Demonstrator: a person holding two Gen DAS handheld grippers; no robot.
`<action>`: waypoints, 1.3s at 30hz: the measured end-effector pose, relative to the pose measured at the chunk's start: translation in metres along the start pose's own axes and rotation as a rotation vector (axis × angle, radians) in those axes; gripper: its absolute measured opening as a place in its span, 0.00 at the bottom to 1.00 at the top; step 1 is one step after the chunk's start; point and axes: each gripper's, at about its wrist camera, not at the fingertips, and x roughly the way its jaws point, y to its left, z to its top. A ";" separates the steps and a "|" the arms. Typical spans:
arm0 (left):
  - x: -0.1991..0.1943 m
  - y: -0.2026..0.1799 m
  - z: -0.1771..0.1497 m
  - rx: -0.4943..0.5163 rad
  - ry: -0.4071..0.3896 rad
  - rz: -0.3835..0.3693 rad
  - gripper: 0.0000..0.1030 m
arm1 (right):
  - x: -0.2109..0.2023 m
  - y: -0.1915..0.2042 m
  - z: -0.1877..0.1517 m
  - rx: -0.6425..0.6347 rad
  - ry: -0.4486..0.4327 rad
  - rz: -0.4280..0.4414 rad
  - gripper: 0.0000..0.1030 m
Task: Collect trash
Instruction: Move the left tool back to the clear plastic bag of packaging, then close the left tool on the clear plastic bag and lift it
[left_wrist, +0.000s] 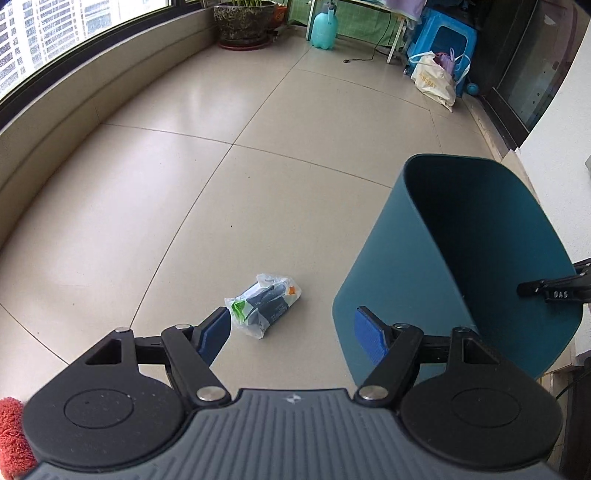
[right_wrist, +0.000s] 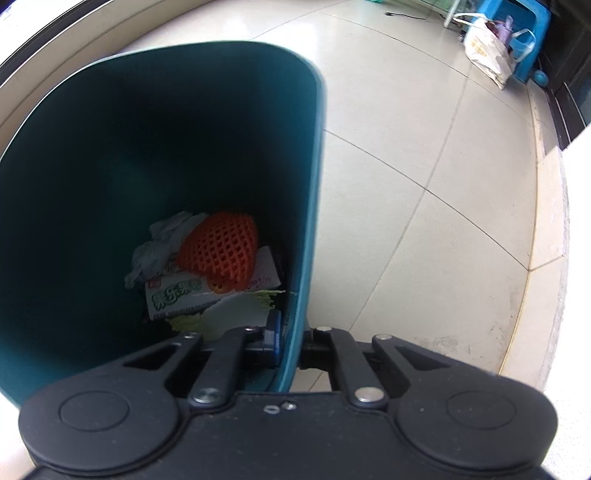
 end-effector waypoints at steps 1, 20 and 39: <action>0.007 0.002 -0.001 0.005 0.008 0.010 0.71 | 0.000 -0.005 0.001 0.012 -0.002 -0.006 0.05; 0.195 0.030 -0.006 0.009 0.204 -0.008 0.71 | 0.008 -0.004 0.007 -0.006 0.030 -0.024 0.05; 0.223 0.046 -0.016 0.011 0.193 0.024 0.06 | 0.018 -0.002 0.013 0.014 0.052 -0.055 0.07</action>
